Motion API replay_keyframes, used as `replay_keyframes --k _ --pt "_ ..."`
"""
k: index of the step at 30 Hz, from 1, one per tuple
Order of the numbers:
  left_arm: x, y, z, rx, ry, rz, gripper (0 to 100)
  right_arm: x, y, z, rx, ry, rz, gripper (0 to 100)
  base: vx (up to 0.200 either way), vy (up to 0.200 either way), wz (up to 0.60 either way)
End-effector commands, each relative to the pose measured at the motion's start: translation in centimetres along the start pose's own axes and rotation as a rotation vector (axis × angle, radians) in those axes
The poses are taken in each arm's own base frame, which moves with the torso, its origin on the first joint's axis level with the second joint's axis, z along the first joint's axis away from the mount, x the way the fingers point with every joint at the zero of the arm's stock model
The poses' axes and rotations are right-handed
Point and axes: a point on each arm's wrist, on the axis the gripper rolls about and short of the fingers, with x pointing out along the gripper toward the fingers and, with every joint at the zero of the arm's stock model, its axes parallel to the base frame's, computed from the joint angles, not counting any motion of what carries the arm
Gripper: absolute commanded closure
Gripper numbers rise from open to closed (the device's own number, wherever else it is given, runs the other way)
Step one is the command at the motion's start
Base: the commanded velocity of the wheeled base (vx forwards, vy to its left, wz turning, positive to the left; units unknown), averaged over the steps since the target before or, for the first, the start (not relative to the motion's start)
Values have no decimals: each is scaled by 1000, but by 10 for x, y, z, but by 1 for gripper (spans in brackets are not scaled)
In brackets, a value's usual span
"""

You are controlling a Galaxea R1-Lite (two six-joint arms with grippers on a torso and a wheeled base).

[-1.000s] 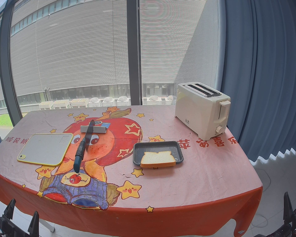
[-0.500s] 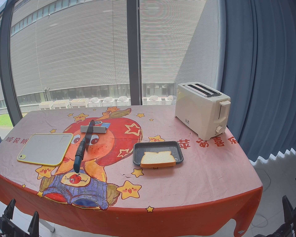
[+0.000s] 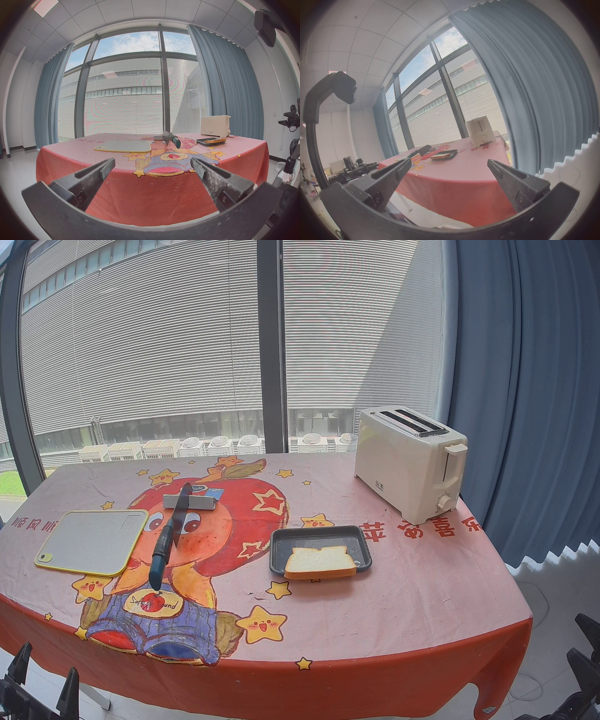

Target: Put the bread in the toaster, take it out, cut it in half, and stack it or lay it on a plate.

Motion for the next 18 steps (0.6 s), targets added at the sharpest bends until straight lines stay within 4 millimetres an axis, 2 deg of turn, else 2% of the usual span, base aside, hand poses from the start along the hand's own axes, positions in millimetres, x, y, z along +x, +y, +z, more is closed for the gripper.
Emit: replay_keyframes --k 1,11,18 --pt "0 0 -5 0 0 -1 0 10 -1 3 47 72 0 0 0 0 0" --pt "0 0 -5 0 0 -1 0 15 0 7 196 137 84 0 0 0 0" --pt "0 0 -5 0 0 -1 0 13 4 14 417 167 162 0 0 0 0"
